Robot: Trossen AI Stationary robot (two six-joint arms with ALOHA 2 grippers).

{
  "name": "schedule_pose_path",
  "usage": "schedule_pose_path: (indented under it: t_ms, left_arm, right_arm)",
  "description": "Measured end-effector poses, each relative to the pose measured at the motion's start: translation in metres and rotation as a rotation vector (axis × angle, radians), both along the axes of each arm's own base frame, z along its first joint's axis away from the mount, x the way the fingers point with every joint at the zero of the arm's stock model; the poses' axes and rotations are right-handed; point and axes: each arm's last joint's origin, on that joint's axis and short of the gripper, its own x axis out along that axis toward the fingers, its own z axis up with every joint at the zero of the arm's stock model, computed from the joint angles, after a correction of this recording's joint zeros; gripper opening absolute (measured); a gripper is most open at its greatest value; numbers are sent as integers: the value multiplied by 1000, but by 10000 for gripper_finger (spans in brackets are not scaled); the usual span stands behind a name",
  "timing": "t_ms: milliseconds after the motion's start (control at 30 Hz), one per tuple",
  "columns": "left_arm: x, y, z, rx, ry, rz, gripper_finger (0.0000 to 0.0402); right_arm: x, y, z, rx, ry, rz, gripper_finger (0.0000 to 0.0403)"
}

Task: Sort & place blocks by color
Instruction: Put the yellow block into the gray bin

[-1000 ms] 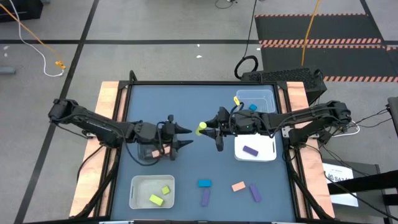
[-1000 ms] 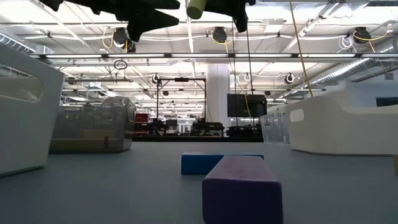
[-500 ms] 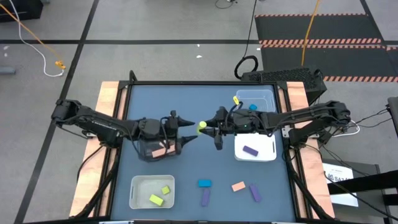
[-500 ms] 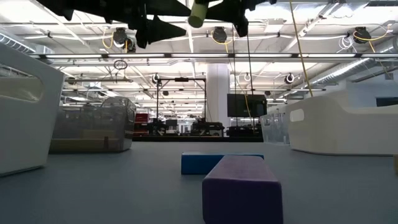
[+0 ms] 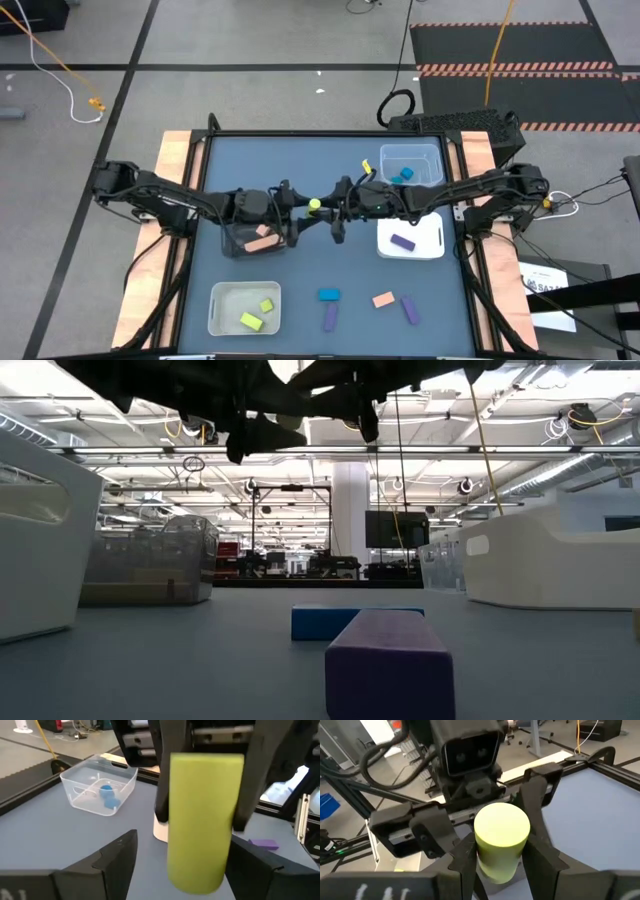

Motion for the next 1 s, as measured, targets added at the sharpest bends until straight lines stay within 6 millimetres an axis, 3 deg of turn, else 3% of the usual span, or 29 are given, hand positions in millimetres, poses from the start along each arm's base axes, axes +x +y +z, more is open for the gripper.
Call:
schedule_pose_path:
  t_ms: [167,367,667,833,1000]
  left_arm:
    - [0,0,0,0,-2,-2,217]
    - [1,-1,1,-7,-17,-27,125]
    - [1,-1,2,-121,-31,-33,125]
    - [1,-1,2,-181,-37,-22,125]
    - [0,-8,2,-456,-21,-121,125]
  right_arm:
    - [0,1,0,10,0,37,121]
    - [0,1,0,12,4,45,133]
    - [-14,-4,5,-11,93,47,211]
    - [-41,-8,17,-12,204,34,235]
    - [-69,0,23,51,338,40,237]
